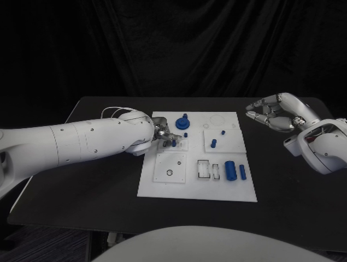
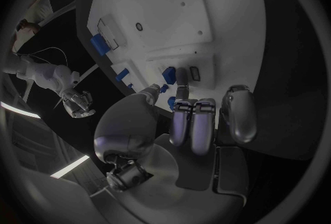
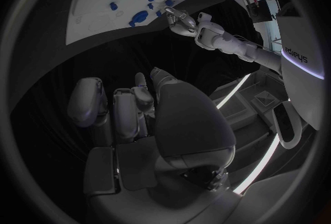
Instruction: Assemble the parts on the task board
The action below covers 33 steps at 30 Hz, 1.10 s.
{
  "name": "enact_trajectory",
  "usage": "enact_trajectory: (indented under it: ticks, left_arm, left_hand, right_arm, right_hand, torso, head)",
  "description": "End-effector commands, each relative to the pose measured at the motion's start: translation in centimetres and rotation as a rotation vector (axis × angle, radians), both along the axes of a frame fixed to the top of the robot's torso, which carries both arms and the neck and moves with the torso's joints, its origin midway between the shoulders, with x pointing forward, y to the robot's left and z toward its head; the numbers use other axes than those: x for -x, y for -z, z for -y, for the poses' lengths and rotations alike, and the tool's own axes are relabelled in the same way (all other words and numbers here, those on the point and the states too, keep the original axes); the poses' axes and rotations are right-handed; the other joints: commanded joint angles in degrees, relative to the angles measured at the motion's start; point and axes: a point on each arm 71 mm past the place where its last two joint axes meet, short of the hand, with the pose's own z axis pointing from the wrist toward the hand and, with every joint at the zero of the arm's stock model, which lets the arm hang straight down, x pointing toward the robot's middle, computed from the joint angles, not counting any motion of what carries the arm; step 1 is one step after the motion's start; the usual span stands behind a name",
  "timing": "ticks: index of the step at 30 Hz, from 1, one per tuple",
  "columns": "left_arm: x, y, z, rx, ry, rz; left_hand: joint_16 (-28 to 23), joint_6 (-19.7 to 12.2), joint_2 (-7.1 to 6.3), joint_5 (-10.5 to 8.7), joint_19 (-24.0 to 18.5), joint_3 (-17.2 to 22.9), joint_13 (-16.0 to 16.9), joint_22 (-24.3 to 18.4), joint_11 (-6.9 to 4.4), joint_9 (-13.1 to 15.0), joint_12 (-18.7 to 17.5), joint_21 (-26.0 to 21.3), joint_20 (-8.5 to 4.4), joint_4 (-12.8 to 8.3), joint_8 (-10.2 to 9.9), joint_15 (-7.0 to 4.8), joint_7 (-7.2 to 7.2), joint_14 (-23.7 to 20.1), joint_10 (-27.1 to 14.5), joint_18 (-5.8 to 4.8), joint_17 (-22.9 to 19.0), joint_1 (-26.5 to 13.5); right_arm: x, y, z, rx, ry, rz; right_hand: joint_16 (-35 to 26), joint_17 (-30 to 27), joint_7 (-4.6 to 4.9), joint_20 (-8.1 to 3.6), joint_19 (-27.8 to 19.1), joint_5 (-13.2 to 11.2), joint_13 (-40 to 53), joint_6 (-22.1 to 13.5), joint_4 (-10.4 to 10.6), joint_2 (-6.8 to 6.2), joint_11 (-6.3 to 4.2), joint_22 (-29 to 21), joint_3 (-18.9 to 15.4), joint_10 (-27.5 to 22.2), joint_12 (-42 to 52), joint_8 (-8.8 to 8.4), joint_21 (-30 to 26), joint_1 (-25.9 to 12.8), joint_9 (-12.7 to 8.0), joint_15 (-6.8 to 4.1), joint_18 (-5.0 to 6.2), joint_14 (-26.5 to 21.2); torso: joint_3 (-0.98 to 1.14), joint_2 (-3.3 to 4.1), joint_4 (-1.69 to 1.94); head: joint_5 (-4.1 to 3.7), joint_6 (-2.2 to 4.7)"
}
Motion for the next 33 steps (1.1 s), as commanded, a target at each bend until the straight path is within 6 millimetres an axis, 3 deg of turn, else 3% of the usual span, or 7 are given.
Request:
enact_trajectory:
  ticks: [1,4,8,14,22,27,33]
  left_arm:
    - [0.3,0.3,0.0,0.006,0.006,-0.002]
    - [0.3,-0.1,-0.1,0.045,-0.002,0.048]
    - [0.6,-0.9,-0.3,0.087,-0.006,0.121]
    - [0.3,-3.5,-1.2,0.106,-0.005,0.192]
    - [-1.6,-6.6,-2.7,0.044,-0.005,0.193]
    - [-2.9,-6.7,-3.5,-0.008,-0.021,0.167]
    - [-4.3,-6.1,-3.6,-0.056,-0.034,0.134]
  left_hand:
    - [0.15,0.80,0.84,-0.77,0.57,-1.20,15.09,0.44,-0.29,0.85,0.20,0.37,-0.16,0.81,0.64,-0.03,-0.13,5.84,5.96,0.28,15.09,0.28]
    - [0.15,1.48,1.02,-0.40,1.25,-2.49,15.09,1.56,-0.76,3.70,0.20,1.00,-0.51,1.23,2.47,-0.42,-0.69,5.84,5.96,0.06,15.09,2.01]
    - [0.15,0.46,1.19,2.47,2.53,-3.55,15.09,3.66,-1.35,9.04,0.20,2.28,-1.08,0.45,5.16,-0.93,-1.28,5.84,5.96,-0.39,15.09,5.88]
    - [0.15,-0.79,1.43,5.53,3.44,-4.17,15.09,5.35,-1.59,12.82,0.20,3.27,-1.36,-0.53,6.50,-1.23,-1.56,5.84,5.96,-0.76,15.09,9.54]
    - [0.15,-2.35,1.74,5.82,3.38,-4.37,15.09,5.50,-1.39,14.59,0.20,3.23,-1.28,-1.02,6.48,-1.08,-1.27,5.84,5.96,-0.78,15.09,11.32]
    - [0.15,-2.53,1.88,5.53,3.23,-4.57,15.09,5.35,-1.31,15.07,0.20,3.08,-1.21,-0.82,6.59,-0.99,-1.21,5.84,5.96,-0.73,15.09,11.36]
    - [0.15,-2.82,2.03,5.21,2.86,-4.70,15.09,4.87,-1.24,15.67,0.20,2.69,-1.12,-0.82,6.69,-0.90,-1.15,5.84,5.96,-0.59,15.09,11.73]
  right_arm:
    - [0.0,0.2,0.1,0.007,0.009,-0.013]
    - [0.1,0.2,0.1,0.006,0.010,-0.011]
    - [0.2,0.1,0.3,0.005,0.012,-0.008]
    - [0.3,0.0,0.5,0.003,0.018,-0.003]
    - [0.4,0.0,0.4,0.002,0.018,-0.005]
    - [0.4,0.0,0.3,0.001,0.015,-0.007]
    - [0.4,0.0,0.2,0.001,0.012,-0.008]
  right_hand:
    - [-0.35,0.75,0.16,0.06,0.11,0.13,-0.02,0.15,0.08,-0.06,0.15,8.12,0.22,-0.32,-0.12,-0.19,-0.21,0.35,-0.09,0.24,0.71,0.13]
    - [-0.35,0.75,0.17,0.06,0.11,0.13,-0.03,0.15,0.09,-0.06,0.15,8.12,0.22,-0.32,-0.12,-0.20,-0.22,0.33,-0.09,0.24,0.72,0.14]
    - [-0.35,0.74,0.18,0.06,0.10,0.12,-0.06,0.16,0.14,-0.07,0.16,8.10,0.20,-0.34,-0.14,-0.21,-0.26,0.26,-0.09,0.25,0.72,0.14]
    - [-0.38,0.72,0.19,0.06,0.12,0.13,-0.11,0.18,0.23,-0.06,0.17,8.11,0.18,-0.37,-0.16,-0.23,-0.24,0.15,-0.09,0.25,0.72,0.14]
    - [-0.34,0.74,0.20,0.07,0.14,0.18,-0.12,0.19,0.32,-0.03,0.18,8.12,0.16,-0.36,-0.15,-0.26,-0.22,0.00,-0.10,0.26,0.71,0.16]
    - [-0.38,0.70,0.20,0.07,0.14,0.20,-0.15,0.18,0.35,-0.01,0.19,8.11,0.16,-0.38,-0.17,-0.27,-0.23,-0.04,-0.11,0.27,0.71,0.14]
    - [-0.37,0.71,0.21,0.08,0.17,0.32,-0.14,0.16,0.40,0.09,0.19,8.13,0.20,-0.35,-0.15,-0.32,-0.20,-0.14,-0.12,0.28,0.70,0.16]
  torso:
    - [0.00,-0.01,0.00]
    - [0.00,-0.01,-0.02]
    - [-0.01,0.01,-0.05]
    - [0.01,0.00,0.00]
    - [-0.06,0.05,-0.03]
    - [0.08,0.15,-0.23]
    - [0.07,0.34,0.05]
  head:
    - [0.12,0.00]
    - [0.13,0.00]
    - [-0.03,0.00]
    - [-0.01,0.00]
    - [0.14,0.00]
    - [0.26,0.00]
    - [-0.07,0.00]
